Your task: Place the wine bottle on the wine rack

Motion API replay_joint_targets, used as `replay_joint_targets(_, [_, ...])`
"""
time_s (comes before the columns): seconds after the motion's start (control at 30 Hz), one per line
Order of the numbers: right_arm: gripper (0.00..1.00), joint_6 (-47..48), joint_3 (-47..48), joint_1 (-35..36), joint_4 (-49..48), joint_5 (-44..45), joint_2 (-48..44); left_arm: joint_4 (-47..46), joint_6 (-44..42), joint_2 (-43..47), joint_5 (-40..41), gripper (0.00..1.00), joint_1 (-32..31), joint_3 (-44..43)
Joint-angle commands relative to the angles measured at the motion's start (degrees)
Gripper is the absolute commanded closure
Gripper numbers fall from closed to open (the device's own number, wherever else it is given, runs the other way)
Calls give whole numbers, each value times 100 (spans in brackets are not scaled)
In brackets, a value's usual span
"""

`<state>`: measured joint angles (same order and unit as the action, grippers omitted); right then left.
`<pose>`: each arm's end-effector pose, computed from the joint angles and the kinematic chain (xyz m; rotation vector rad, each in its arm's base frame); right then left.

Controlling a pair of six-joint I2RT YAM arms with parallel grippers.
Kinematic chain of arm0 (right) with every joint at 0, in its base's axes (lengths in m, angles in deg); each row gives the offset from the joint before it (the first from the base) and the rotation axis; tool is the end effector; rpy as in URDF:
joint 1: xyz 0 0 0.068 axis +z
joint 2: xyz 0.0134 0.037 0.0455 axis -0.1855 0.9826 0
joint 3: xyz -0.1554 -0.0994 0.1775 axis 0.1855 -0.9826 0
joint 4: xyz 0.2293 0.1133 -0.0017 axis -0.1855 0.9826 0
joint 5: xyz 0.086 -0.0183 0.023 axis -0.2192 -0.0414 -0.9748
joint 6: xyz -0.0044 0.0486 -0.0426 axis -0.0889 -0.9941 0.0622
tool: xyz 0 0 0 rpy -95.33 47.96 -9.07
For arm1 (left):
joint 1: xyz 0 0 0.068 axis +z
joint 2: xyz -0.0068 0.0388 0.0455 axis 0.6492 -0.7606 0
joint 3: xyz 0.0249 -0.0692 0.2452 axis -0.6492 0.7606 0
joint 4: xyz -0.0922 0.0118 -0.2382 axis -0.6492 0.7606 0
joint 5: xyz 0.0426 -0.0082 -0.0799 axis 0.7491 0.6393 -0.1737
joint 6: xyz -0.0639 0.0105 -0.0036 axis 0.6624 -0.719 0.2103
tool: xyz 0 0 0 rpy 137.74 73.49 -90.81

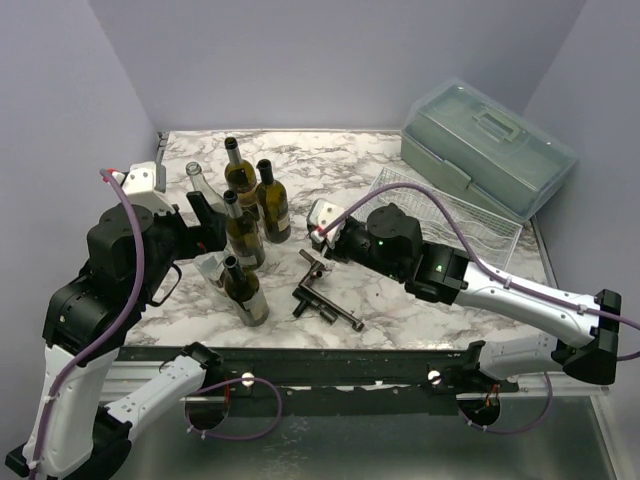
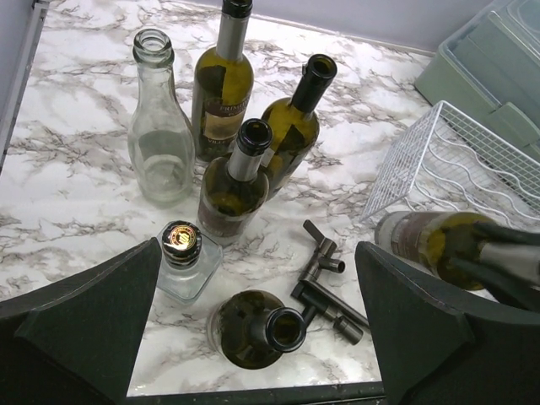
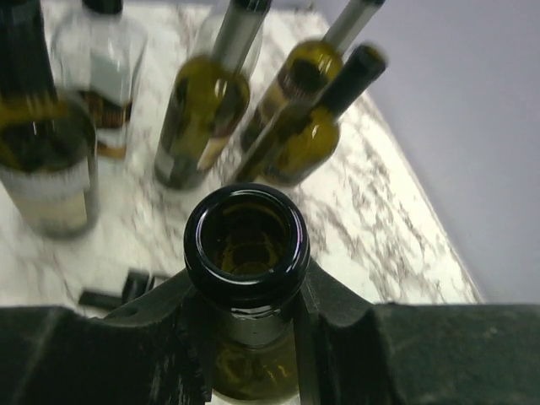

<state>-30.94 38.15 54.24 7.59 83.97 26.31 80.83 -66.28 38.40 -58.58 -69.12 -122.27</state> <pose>0.1391 0.2761 0.3788 -1.1098 1.3328 0.3837 0.0953 -0.0331 0.4516 -0.1239 1.9089 -0.2863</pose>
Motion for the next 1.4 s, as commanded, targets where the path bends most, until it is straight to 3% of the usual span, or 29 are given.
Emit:
replay_joint_targets(0.0, [99,1037,-140,31,1104,-235,-81,-192,35,14,-28,1,-27,175])
replay_joint_targets(0.13, [99,1061,-44,38,1727,-323,53,-239,44,-21,-71,1,-28,304])
replay_joint_targets(0.33, [99,1234,-401,287,1562,-558,8,-336,57,-90,-158,1,-29,365])
replay_joint_targets(0.57, [99,1824,-111,457,2250,-496,547,-429,53,-89,-138,1,-27,443])
replay_joint_targets(1.37, [99,2845,527,996,2559,1331,2117,-465,-44,191,6,1,-32,648])
